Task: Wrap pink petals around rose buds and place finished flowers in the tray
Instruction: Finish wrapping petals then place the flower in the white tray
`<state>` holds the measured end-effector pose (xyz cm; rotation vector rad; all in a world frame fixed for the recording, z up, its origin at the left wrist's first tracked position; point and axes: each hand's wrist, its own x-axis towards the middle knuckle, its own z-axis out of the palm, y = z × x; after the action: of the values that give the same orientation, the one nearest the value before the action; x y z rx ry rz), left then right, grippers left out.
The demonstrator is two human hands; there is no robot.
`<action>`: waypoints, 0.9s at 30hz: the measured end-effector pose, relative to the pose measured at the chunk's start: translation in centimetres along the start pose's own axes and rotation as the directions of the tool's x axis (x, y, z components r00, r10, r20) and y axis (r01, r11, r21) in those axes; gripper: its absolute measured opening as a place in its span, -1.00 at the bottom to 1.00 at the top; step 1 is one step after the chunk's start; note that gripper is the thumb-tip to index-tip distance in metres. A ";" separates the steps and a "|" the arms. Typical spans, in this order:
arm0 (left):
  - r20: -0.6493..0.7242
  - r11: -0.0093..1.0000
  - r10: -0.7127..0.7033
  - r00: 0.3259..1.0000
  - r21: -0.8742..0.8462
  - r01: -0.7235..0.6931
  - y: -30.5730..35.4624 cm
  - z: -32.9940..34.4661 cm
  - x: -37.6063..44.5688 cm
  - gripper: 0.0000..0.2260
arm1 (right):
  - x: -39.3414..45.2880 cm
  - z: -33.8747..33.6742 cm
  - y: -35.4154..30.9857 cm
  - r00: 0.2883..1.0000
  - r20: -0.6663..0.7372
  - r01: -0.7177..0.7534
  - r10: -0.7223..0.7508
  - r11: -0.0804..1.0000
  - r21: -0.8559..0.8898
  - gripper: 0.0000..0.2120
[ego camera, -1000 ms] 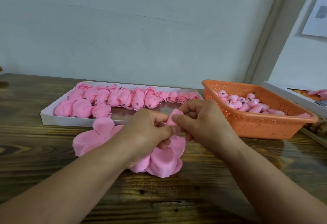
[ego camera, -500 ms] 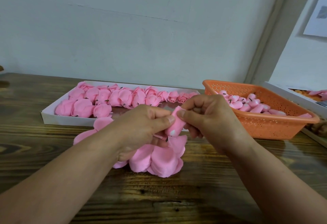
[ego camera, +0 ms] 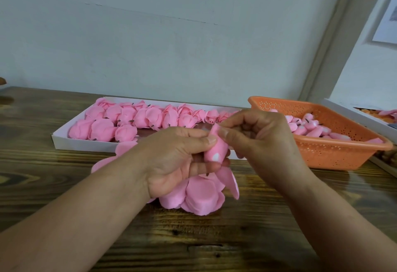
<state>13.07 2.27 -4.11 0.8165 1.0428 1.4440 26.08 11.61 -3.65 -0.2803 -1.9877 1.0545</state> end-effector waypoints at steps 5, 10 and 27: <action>-0.118 0.965 -0.056 0.991 -0.260 0.023 0.9 -0.8 0.6 -0.66 | 0.3 -1.6 -0.1 0.991 0.029 0.131 -0.130 0.991 -0.019 -0.87; -0.167 0.928 -0.069 0.984 -0.373 0.002 1.3 -1.5 0.9 -0.81 | -0.1 -0.7 0.3 0.920 0.316 0.357 -0.233 0.831 -0.426 -0.76; -0.230 0.964 -0.111 0.967 -0.263 0.048 0.6 -0.4 0.7 -0.89 | 0.2 -0.8 -0.1 0.889 0.267 0.453 -0.373 0.805 -0.384 -0.92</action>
<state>12.41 2.93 -3.71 0.4136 1.0306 1.5964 26.61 12.12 -3.29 0.0262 -2.3003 0.3506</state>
